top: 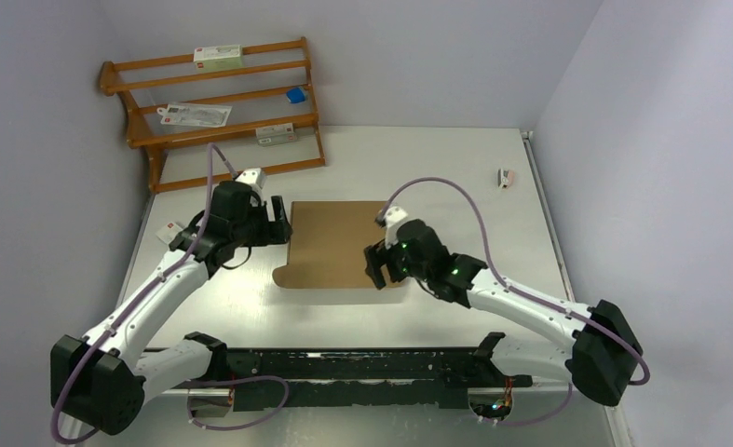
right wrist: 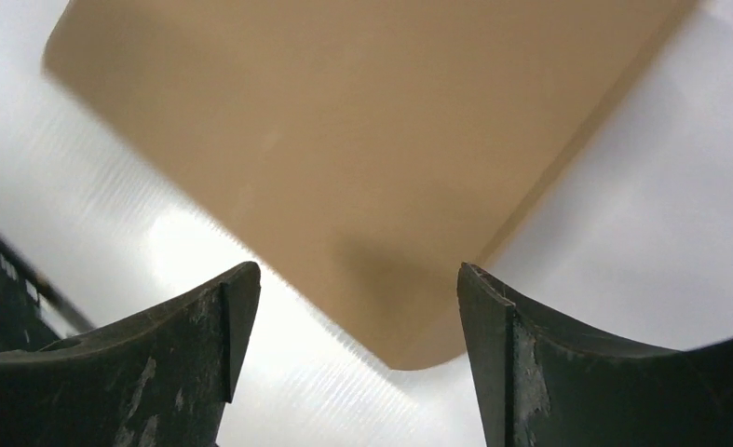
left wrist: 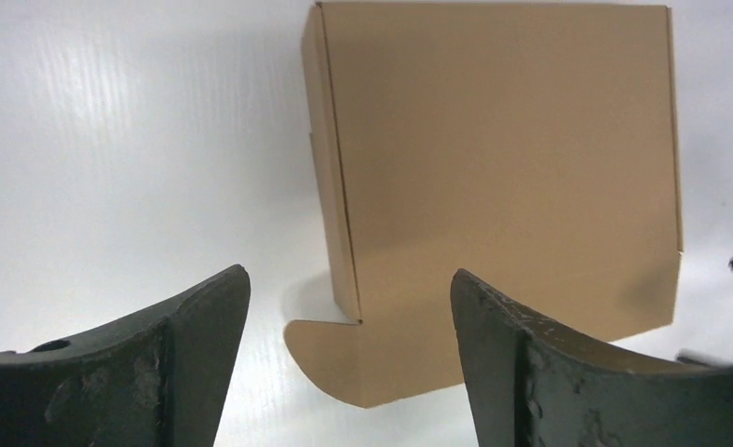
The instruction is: Fold the paper box
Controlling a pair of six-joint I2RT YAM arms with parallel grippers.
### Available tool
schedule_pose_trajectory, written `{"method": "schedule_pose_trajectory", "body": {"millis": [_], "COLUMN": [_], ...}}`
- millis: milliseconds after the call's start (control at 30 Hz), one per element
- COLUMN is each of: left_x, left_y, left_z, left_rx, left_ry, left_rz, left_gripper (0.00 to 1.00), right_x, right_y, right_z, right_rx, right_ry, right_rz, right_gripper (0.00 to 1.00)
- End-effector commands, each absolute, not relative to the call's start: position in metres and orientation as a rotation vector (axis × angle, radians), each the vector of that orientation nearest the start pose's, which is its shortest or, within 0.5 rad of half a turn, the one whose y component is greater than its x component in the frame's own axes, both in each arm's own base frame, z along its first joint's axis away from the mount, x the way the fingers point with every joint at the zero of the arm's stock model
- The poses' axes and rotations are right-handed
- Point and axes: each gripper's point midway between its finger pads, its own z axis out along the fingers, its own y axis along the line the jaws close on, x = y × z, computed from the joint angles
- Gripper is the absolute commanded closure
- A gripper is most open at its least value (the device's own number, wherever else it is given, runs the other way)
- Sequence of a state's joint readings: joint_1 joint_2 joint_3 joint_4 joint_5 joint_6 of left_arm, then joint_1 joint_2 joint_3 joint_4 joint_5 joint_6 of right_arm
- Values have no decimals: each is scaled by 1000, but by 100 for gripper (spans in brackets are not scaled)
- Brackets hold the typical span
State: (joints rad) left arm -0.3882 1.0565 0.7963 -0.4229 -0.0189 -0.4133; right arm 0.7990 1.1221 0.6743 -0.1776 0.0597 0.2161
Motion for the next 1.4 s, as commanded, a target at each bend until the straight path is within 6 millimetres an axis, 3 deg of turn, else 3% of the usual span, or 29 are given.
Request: {"method": "schedule_pose_trajectory", "body": {"millis": [0,167,333,533,733,933,1167,1233,1367], "left_x": [301,314,308,309,309,308,306,306,305], "left_y": [-104,-85,-78,-43,-45,-49,-56,-57,-57], "left_z": [165,167,151,165,163,166,168,170,174], "left_rx": [10,-6,24,-81,-78,-65,-39,-32,-30], "left_ry": [2287,2283,2319,2265,2271,2264,2256,2251,2239], "left_rz": [-269,-224,-185,25,9,-17,-45,-52,-55], "left_gripper": [15,13,11,3,3,3,4,6,7], "right_x": [210,196,187,179,187,198,207,207,210], "right_y": [269,289,309,329,337,332,331,332,330], "right_z": [126,127,117,98,93,78,75,74,84], "right_rx": [-1028,-1258,-1430,-1535,-1514,-1522,-1477,-1478,-1450], "right_ry": [1957,1798,1694,1558,1466,1385,1320,1311,1309], "right_rz": [447,330,160,-127,-312,-488,-576,-587,-610], "right_gripper": [17,15,14,13,17,22,43,54,87]}}
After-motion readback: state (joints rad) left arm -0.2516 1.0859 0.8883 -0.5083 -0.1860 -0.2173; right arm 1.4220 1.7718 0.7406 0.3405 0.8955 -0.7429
